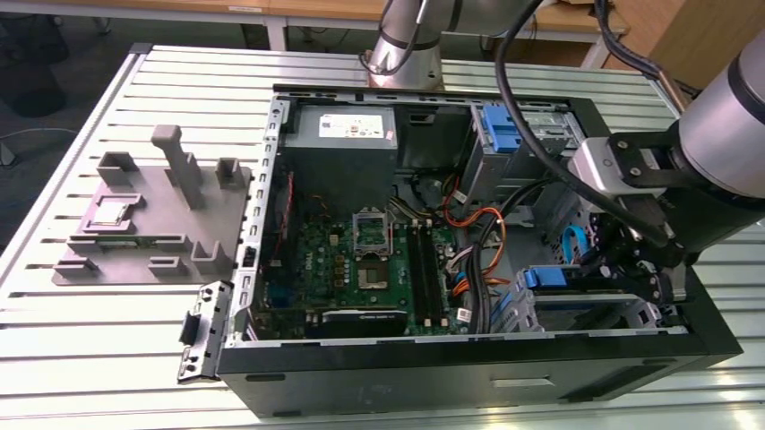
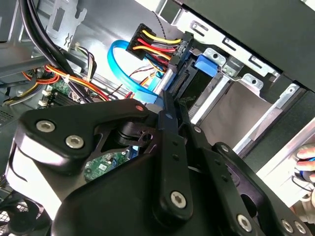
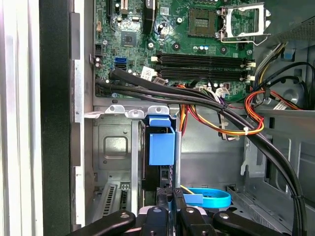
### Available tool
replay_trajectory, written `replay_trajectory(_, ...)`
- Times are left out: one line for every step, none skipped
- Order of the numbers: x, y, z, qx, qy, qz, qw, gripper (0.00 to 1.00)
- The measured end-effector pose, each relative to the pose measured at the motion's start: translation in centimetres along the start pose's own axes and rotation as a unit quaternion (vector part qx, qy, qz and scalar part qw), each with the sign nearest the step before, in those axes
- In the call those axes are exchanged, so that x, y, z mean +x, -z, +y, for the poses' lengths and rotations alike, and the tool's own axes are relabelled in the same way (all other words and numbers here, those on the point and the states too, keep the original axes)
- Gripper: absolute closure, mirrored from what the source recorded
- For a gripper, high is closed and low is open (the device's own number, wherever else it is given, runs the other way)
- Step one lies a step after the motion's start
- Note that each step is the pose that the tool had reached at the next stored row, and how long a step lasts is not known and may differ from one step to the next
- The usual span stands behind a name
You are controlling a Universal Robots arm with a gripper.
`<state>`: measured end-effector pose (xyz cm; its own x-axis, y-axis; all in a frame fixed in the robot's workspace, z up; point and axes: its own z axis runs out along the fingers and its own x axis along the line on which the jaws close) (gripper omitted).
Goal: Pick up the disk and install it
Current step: 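Insert the first disk wire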
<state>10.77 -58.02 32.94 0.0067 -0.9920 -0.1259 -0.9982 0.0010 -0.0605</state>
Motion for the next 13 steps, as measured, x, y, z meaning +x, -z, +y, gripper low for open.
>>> replay_trajectory(0.00,-0.01,0.07,0.0001,0.000,-0.0001,1.0000,0.84)
replay_trajectory(0.00,0.00,0.13,0.0000,0.000,-0.0001,1.0000,0.84)
replay_trajectory(0.00,0.01,0.19,0.0000,0.000,-0.0001,1.0000,0.84)
replay_trajectory(0.00,0.01,0.24,-0.0001,0.000,0.0000,1.0000,0.84)
replay_trajectory(0.00,0.02,0.25,0.0000,0.000,0.0001,1.0000,0.84)
replay_trajectory(-0.01,0.02,0.26,0.0000,0.000,0.0001,1.0000,0.84)
replay_trajectory(0.00,0.01,0.28,0.0000,0.000,0.0001,1.0000,0.84)
replay_trajectory(0.00,0.01,0.28,0.0000,0.000,0.0001,1.0000,0.84)
replay_trajectory(-0.01,0.00,0.28,-0.0001,0.000,0.0002,1.0000,0.84)
replay_trajectory(0.00,-0.01,0.28,-0.0001,0.000,0.0002,1.0000,0.84)
replay_trajectory(0.00,-0.03,0.28,-0.0001,0.000,0.0002,1.0000,0.84)
replay_trajectory(0.00,-0.05,0.28,0.0000,0.000,0.0001,1.0000,0.84)
replay_trajectory(0.01,-0.05,0.28,-0.0001,0.000,0.0001,1.0000,0.84)
